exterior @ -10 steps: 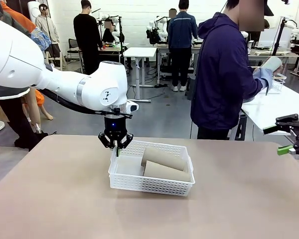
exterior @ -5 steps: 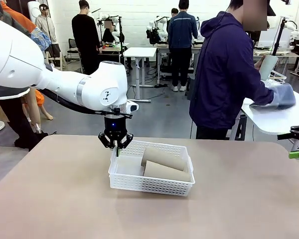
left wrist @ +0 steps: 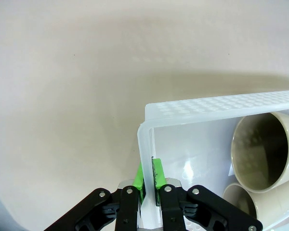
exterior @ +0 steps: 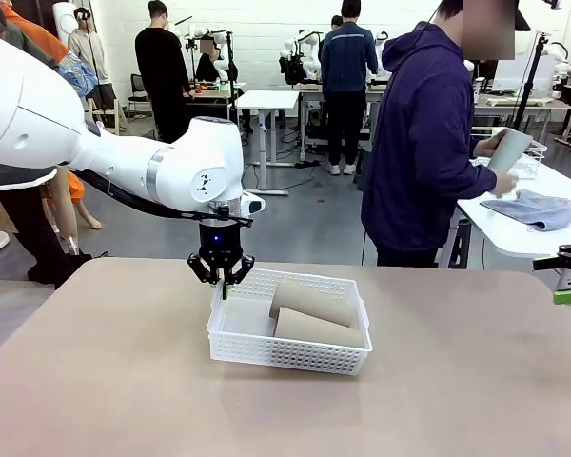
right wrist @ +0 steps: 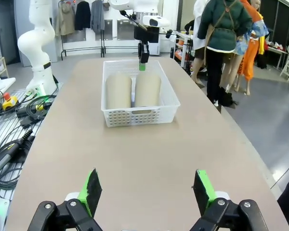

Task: Clean and organize the cups into the basket.
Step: Pick up the Reusable plastic cup from the right side of the table and stack it inside the Organizing basket in the center of the table.

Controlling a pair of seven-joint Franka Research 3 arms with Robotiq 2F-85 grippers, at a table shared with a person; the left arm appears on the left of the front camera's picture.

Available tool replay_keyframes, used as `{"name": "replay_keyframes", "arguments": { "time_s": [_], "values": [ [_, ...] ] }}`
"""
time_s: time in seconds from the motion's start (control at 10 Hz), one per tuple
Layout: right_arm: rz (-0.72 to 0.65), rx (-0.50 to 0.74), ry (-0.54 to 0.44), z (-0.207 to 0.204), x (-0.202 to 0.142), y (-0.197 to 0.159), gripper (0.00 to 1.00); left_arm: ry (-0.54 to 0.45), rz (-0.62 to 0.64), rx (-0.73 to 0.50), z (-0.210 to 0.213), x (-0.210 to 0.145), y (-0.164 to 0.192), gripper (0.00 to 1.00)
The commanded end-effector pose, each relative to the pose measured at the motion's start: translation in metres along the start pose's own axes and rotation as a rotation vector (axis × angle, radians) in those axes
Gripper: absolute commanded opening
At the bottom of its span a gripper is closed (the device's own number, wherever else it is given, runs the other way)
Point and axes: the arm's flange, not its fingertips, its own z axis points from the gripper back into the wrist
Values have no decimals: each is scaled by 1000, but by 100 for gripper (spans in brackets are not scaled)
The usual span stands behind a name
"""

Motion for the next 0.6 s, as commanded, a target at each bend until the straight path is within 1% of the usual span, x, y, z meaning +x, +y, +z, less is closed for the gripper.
{"name": "replay_keyframes", "arguments": {
  "time_s": [0.0, 0.5],
  "values": [
    [11, 5, 5, 0, 1, 1, 100, -3, -3, 2, 1, -1, 0, 0],
    [11, 5, 5, 0, 1, 1, 100, -3, -3, 2, 1, -1, 0, 0]
  ]
}}
